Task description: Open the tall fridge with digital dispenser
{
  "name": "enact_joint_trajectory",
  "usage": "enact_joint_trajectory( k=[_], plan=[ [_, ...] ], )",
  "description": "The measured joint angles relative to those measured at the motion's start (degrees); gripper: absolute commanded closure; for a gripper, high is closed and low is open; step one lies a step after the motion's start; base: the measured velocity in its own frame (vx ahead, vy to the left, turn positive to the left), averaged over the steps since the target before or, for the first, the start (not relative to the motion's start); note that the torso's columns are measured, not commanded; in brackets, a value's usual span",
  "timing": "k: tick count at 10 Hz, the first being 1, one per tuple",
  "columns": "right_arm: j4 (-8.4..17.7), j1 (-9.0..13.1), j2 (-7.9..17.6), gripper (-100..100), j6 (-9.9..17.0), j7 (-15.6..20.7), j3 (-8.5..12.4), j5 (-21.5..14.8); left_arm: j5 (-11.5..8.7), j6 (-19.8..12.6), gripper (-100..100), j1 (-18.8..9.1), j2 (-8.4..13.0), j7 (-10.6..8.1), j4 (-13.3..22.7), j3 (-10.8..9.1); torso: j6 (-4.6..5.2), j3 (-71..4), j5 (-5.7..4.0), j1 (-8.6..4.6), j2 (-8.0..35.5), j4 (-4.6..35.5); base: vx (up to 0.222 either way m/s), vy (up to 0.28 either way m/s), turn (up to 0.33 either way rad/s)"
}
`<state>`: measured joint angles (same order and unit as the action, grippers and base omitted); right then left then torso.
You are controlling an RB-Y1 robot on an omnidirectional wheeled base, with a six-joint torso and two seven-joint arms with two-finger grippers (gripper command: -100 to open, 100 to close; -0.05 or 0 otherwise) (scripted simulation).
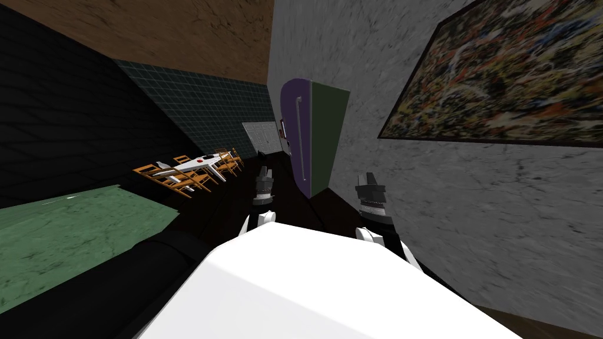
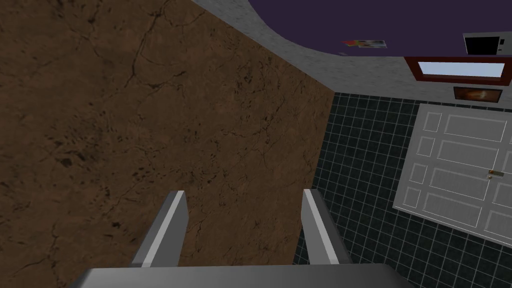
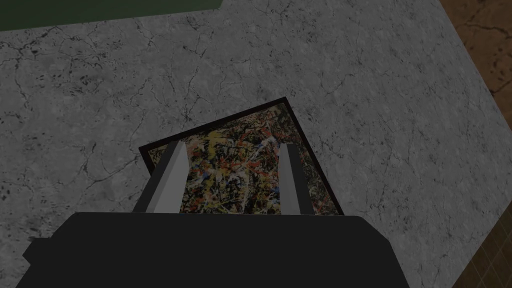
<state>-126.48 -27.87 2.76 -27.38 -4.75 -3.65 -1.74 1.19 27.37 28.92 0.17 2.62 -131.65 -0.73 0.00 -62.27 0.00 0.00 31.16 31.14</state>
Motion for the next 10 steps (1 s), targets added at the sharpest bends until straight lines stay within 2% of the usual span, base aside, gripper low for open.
enact_joint_trajectory(
  k=[1, 2, 4, 7, 10],
  plan=[
    [0.0, 0.0, 0.0, 0, 0.0, 0.0, 0.0, 0.0, 0.0, 0.0, 0, 0.0, 0.0, 0.0, 0.0, 0.0, 0.0, -8.5, 0.0, 0.0, 4.2, 4.2, 0.0, 0.0, 0.0],
    [0.0, 0.0, 0.0, 0, 0.0, 0.0, 0.0, 0.0, 0.0, 0.0, -100, 0.0, 0.0, 0.0, 0.0, 0.0, 0.0, -16.9, 0.0, 0.0, 8.5, 8.5, 0.029, -0.017, 0.029],
    [0.0, 0.0, 0.0, 0, 0.0, 0.0, 0.0, 0.0, -0.5, -0.4, -100, 0.1, 2.7, -0.17, -0.1, -0.28, 0.0, -22.1, -0.01, -0.05, 10.8, 10.9, 0.073, -0.034, 0.044],
    [0.0, 0.0, 0.0, 0, 0.0, 0.0, 0.0, 0.0, -2.2, -2.3, -100, 0.1, 6.4, -0.71, -0.6, -1.24, -0.01, -22.5, -0.03, -0.09, 10.8, 11.1, 0.162, -0.091, 0.103],
    [0.0, 0.0, 0.0, 0, 0.0, 0.0, 0.0, 0.0, -4.8, -5.5, -100, 0.1, 8.1, -1.62, -1.6, -2.72, 0.0, -22.3, 0.01, 0.05, 11.1, 11.1, 0.198, -0.108, 0.093]
  ],
)
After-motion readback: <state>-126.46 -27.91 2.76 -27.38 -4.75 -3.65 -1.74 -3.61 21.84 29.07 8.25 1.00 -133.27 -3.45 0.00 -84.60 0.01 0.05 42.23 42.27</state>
